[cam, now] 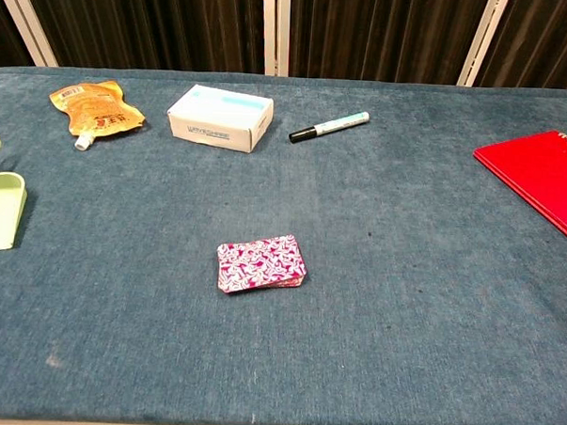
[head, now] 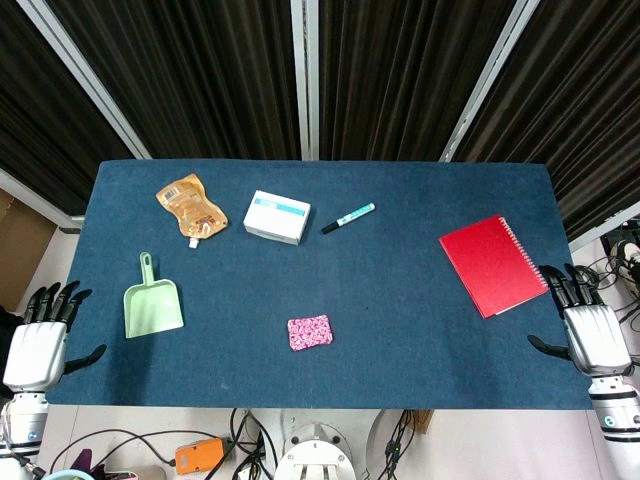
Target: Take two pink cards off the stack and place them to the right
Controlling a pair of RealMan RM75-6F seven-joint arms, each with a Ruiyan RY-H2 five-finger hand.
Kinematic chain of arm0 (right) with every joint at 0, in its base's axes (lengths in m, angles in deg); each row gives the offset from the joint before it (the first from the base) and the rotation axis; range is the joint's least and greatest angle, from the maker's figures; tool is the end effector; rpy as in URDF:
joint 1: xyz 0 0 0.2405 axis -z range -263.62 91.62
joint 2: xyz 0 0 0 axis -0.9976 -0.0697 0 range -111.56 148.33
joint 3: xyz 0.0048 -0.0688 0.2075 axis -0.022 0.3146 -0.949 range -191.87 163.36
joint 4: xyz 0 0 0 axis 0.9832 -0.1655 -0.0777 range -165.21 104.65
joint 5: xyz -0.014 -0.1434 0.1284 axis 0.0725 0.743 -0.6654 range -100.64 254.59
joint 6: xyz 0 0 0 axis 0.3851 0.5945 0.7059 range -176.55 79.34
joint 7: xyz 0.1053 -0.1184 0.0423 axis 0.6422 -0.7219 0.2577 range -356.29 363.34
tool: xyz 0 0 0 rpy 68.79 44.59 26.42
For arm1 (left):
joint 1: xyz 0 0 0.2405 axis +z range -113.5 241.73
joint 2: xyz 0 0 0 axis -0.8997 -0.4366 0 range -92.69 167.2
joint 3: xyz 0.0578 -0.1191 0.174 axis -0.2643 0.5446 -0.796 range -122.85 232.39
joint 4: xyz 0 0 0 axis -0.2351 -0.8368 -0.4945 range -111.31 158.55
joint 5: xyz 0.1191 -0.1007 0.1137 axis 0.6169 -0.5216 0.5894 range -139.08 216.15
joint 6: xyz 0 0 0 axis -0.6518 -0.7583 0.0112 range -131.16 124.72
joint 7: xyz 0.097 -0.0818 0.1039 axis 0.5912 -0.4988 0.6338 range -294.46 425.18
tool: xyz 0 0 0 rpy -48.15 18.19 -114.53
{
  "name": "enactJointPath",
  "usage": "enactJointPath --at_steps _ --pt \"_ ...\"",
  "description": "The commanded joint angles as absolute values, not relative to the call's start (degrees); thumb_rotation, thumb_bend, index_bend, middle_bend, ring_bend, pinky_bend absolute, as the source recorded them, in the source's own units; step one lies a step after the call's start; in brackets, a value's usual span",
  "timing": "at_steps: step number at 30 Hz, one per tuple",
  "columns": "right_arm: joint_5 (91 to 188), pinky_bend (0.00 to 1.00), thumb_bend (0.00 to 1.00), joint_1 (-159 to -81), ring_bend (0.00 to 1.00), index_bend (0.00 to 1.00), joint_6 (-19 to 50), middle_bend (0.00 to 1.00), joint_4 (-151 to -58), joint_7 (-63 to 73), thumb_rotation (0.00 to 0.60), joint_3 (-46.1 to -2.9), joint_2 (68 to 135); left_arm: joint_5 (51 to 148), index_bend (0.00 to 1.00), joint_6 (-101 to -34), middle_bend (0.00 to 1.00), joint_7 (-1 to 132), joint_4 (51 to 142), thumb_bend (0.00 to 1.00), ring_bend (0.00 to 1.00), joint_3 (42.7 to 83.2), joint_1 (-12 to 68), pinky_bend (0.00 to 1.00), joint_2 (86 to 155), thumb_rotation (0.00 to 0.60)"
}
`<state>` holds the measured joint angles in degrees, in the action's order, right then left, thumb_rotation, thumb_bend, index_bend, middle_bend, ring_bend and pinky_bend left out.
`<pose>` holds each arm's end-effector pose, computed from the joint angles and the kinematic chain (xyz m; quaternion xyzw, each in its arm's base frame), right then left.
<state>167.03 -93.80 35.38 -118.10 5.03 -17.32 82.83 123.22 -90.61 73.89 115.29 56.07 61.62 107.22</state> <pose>-0.2648 -0.2120 0.1568 0.6341 -0.3470 0.3969 0.5657 -0.2741 0.1797 0.1335 -0.5901 -0.3850 -0.3569 0.6133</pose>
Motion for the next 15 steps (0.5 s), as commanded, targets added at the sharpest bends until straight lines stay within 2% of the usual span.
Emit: enactJointPath --at_steps 1,9,15 --pt "167.2 0.26 0.15 -93.9 0.07 0.08 35.2 0.17 -118.3 5.3 0.600 -17.2 82.8 123.1 0.17 -90.5 0.09 73.8 115.2 0.08 0.00 56.1 61.6 0.00 107.2 0.600" --pt "171.3 0.26 0.15 -97.7 0.08 0.08 30.8 0.17 -121.8 4.5 0.600 -16.3 82.7 123.6 0.17 -90.1 0.09 73.9 114.8 0.08 0.00 56.3 61.1 0.00 107.5 0.600" --pt "173.1 0.26 0.15 -105.2 0.08 0.11 21.0 0.17 -129.0 -1.6 0.600 -17.3 85.8 124.3 0.17 -89.9 0.09 73.9 114.5 0.08 0.00 56.4 60.7 0.00 108.0 0.600"
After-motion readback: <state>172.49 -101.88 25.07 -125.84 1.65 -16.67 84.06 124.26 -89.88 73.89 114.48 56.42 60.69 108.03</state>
